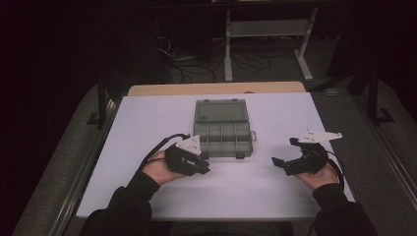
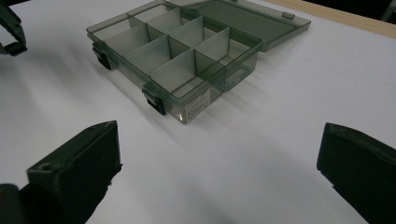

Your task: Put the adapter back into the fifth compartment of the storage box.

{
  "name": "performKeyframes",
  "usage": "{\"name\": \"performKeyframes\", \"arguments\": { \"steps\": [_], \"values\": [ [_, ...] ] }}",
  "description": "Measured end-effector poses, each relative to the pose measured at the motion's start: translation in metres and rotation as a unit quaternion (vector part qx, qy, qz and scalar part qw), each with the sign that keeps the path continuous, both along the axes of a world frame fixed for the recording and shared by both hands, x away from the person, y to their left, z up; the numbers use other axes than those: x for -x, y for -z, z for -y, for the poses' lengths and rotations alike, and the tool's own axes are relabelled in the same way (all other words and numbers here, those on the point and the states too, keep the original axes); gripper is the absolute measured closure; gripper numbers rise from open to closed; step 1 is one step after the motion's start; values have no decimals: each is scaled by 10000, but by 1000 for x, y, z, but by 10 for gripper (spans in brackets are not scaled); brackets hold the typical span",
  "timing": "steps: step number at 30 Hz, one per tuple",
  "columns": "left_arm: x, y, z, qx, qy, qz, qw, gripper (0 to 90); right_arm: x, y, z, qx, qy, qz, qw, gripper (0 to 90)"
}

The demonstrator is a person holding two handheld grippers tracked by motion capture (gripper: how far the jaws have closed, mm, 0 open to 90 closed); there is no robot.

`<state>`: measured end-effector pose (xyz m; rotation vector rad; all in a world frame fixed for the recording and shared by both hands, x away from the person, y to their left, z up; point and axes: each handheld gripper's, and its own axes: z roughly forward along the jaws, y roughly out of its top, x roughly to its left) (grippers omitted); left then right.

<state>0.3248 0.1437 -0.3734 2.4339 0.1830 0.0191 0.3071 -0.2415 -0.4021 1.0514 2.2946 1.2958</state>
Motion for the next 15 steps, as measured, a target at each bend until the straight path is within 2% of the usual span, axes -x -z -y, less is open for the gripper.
{"name": "performKeyframes", "arguments": {
  "steps": [15],
  "values": [
    [-15, -13, -3, -53, -127, 7, 9999, 764, 0, 0, 0, -24, 20, 21, 10000, 0]
  ]
}}
